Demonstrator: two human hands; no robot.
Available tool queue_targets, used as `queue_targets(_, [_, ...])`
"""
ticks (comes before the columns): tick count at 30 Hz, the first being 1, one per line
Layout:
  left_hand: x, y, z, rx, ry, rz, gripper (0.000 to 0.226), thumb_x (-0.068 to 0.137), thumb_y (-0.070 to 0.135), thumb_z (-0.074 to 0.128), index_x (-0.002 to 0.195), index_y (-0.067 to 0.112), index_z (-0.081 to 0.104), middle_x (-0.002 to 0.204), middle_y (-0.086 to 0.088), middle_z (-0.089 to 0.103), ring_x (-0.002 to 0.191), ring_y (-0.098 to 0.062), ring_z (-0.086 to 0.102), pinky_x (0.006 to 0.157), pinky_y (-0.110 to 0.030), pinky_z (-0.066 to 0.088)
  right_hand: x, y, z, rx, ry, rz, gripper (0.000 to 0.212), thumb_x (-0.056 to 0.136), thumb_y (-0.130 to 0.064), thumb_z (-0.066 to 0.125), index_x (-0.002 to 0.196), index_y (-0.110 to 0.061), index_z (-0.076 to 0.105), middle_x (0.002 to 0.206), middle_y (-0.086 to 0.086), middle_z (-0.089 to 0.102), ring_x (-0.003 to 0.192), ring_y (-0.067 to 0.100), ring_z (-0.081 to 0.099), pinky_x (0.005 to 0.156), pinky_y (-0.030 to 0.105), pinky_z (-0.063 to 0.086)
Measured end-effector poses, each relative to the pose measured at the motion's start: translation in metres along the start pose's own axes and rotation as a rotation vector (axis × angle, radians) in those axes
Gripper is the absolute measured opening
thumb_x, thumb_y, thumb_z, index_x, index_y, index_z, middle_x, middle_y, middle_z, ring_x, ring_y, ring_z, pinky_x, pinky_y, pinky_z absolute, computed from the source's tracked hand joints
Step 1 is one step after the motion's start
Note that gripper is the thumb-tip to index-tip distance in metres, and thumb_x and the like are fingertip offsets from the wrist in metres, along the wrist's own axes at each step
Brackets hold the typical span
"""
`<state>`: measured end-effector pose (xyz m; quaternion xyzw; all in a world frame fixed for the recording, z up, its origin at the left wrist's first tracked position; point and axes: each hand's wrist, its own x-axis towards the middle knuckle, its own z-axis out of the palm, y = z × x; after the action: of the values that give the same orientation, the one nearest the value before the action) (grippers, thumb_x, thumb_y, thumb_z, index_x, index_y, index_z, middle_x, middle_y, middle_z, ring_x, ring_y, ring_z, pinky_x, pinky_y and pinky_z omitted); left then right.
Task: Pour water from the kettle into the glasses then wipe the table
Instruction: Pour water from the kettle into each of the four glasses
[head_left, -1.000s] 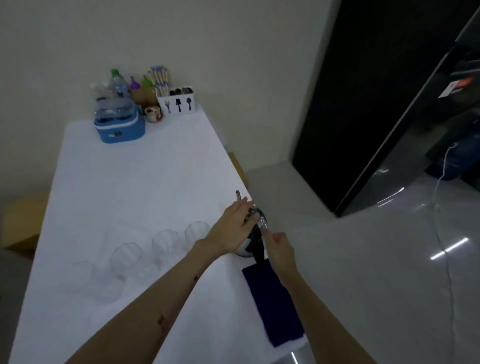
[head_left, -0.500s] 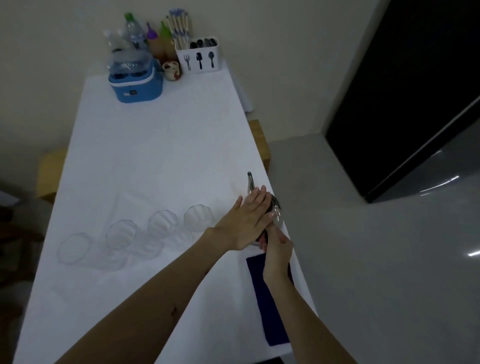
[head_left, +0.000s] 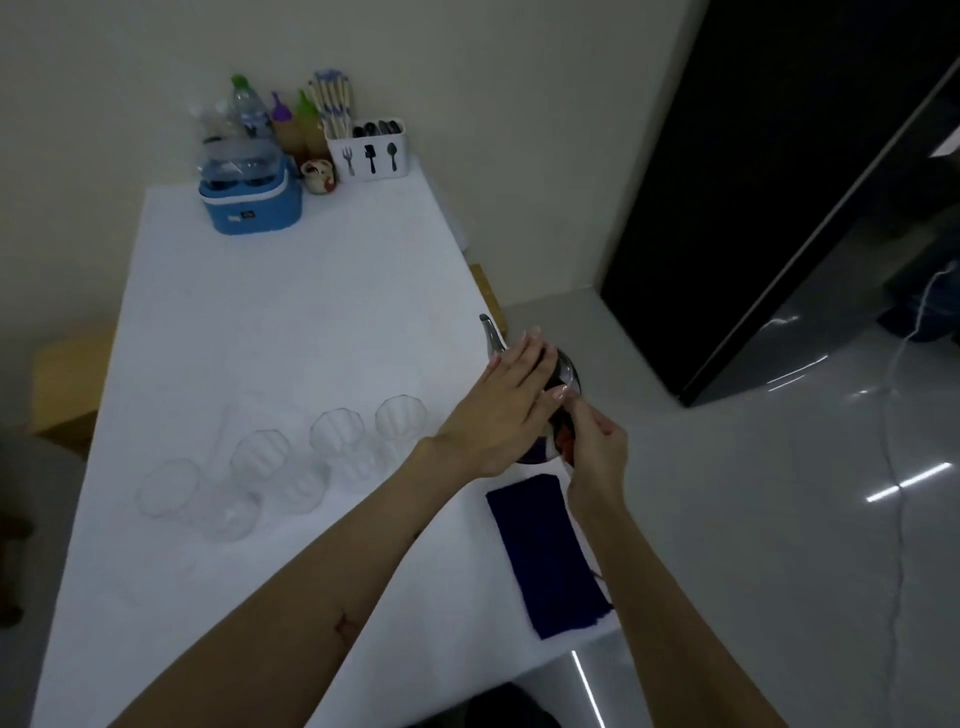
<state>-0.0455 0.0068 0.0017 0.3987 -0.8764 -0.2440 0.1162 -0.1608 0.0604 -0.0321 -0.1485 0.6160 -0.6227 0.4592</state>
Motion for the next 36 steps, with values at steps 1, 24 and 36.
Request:
queue_targets(1, [-0.006,0.006,-0.008,0.004,0.039,0.028,0.057,0.104,0.040,0.019,0.154,0.014,0.008,0.163,0.000,-0.007,0.147,-0.007,-0.013,0.120,-0.029,-0.007,-0.010,-0.008,0.001,0.017,0.007,-0.018,0.027,0.088,-0.026,0.074,0.062,-0.019,0.073,0.057,-0.005,0.061,0.057,0.009,0.052,0.061,0.026,0.045])
queue_targets(24, [-0.256,-0.049,-0.090,0.032,0.460,-0.081,0.059,0.101,0.044,0.020,0.151,0.012,0.027,0.160,0.001,0.022,0.149,-0.007,0.002,0.119,-0.021,-0.006,-0.201,0.028,0.121,-0.243,-0.289,0.083,0.033,0.081,-0.037,0.072,0.097,-0.009,0.079,0.091,0.007,0.078,0.084,0.021,0.071,0.063,0.029,0.051])
queue_targets(36, [-0.293,-0.092,-0.078,-0.201,0.400,-0.308,0.058,0.102,0.046,0.022,0.154,0.020,0.017,0.162,0.011,0.010,0.146,0.003,-0.007,0.113,-0.012,-0.011,-0.218,0.051,0.155,-0.592,-0.344,0.025,0.051,0.069,-0.063,0.079,0.078,-0.013,0.079,0.081,0.002,0.077,0.081,0.019,0.071,0.082,0.039,0.060])
